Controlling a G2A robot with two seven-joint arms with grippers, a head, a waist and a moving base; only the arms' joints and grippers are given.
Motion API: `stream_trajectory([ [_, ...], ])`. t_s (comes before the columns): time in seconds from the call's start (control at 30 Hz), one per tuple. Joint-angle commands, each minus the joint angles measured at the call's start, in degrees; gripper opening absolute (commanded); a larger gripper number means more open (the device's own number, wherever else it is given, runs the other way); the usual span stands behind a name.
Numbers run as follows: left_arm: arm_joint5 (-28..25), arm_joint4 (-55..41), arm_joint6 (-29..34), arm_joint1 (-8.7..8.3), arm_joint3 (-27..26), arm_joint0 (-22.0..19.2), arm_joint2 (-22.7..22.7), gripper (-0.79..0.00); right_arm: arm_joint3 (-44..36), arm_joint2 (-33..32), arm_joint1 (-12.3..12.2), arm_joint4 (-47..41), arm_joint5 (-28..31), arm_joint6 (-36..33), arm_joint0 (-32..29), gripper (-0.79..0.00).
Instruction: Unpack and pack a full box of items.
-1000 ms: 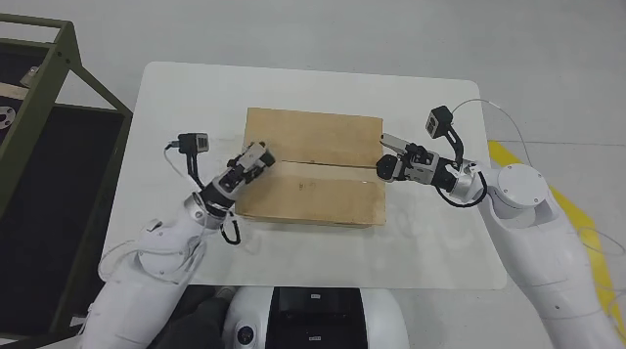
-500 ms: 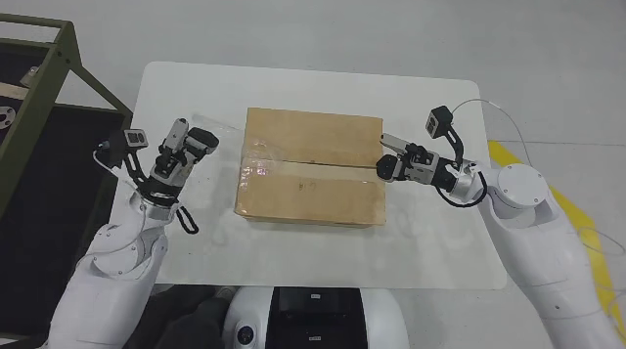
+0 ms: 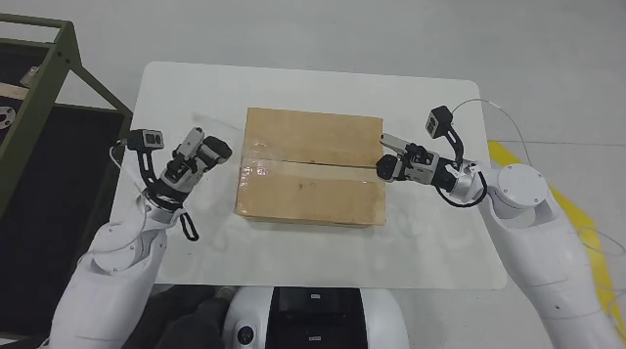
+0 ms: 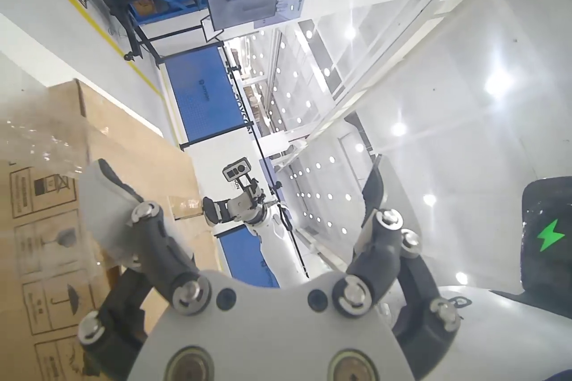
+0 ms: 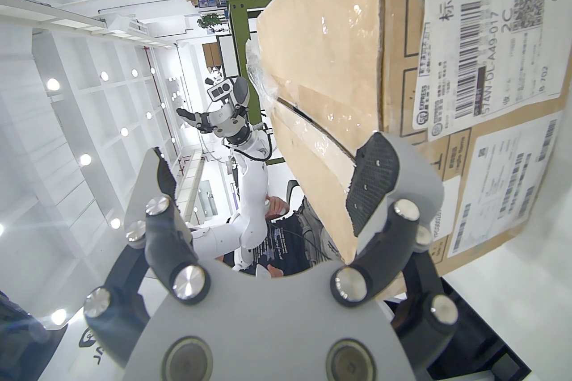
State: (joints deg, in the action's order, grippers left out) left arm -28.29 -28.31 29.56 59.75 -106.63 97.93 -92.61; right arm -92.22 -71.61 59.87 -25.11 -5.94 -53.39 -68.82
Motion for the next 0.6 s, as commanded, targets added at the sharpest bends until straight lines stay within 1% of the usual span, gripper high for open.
stream_trajectory([
  [0.0,0.6,-0.1,0.3,0.09,0.3,-1.1,0.6,0.0,0.0,0.0,0.0,0.0,0.0,0.0,0.0,0.0],
  [0.17,2.4,1.8,1.1,0.28,0.8,-2.9,2.3,0.0,0.0,0.0,0.0,0.0,0.0,0.0,0.0,0.0],
  [0.37,3.1,5.9,2.4,0.38,1.8,-3.0,3.6,0.0,0.0,0.0,0.0,0.0,0.0,0.0,0.0,0.0],
  [0.57,3.2,7.3,2.6,0.54,2.4,-3.4,4.3,0.0,0.0,0.0,0.0,0.0,0.0,0.0,0.0,0.0],
])
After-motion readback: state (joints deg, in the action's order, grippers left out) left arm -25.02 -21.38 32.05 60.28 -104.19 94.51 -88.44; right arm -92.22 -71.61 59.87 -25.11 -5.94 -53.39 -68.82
